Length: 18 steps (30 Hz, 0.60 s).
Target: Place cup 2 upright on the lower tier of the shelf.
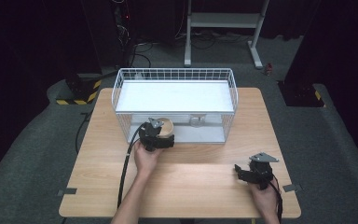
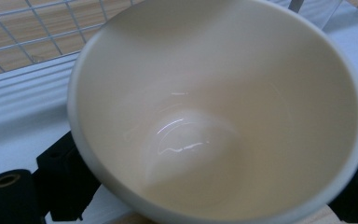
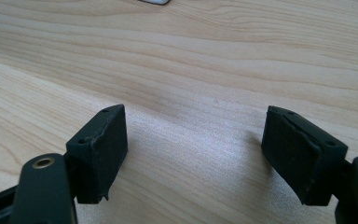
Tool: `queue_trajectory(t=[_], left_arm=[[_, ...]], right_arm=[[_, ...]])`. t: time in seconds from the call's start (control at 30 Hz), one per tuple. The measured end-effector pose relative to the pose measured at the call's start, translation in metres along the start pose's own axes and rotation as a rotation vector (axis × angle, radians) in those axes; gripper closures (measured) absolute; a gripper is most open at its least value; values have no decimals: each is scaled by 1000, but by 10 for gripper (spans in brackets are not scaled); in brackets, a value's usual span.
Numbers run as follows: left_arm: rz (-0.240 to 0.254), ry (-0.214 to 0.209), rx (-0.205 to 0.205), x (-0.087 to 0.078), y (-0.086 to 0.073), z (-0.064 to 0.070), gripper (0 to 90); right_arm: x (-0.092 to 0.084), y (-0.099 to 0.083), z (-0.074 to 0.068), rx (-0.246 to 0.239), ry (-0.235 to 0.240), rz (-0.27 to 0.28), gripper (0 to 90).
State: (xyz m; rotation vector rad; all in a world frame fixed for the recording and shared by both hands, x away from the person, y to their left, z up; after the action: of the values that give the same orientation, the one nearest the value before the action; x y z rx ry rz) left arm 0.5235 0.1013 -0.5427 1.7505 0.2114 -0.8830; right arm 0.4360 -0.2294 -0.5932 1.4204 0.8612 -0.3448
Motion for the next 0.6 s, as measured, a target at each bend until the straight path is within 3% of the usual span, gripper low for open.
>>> queue_trajectory(t=[0.3,0.6], left_arm=[[17,36,26,8,0,-3,83],[22,42,-2,12,1,-4,79]], right_arm=[[0,0,0,0,0,0,225],[0,0,0,2,-1,-1,224]])
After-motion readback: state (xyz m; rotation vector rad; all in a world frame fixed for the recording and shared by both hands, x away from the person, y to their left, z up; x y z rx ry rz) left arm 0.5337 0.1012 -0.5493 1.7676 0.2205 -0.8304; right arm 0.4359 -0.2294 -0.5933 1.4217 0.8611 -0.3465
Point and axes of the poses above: each handheld gripper's, and its own axes: x roughly forward along the jaws, y roughly out of its top, z roughly to its right, the point moved 10 cm from there along x, roughly forward along the jaws, and after that the axes turned 8 degrees about x, right-handed, at the moved point
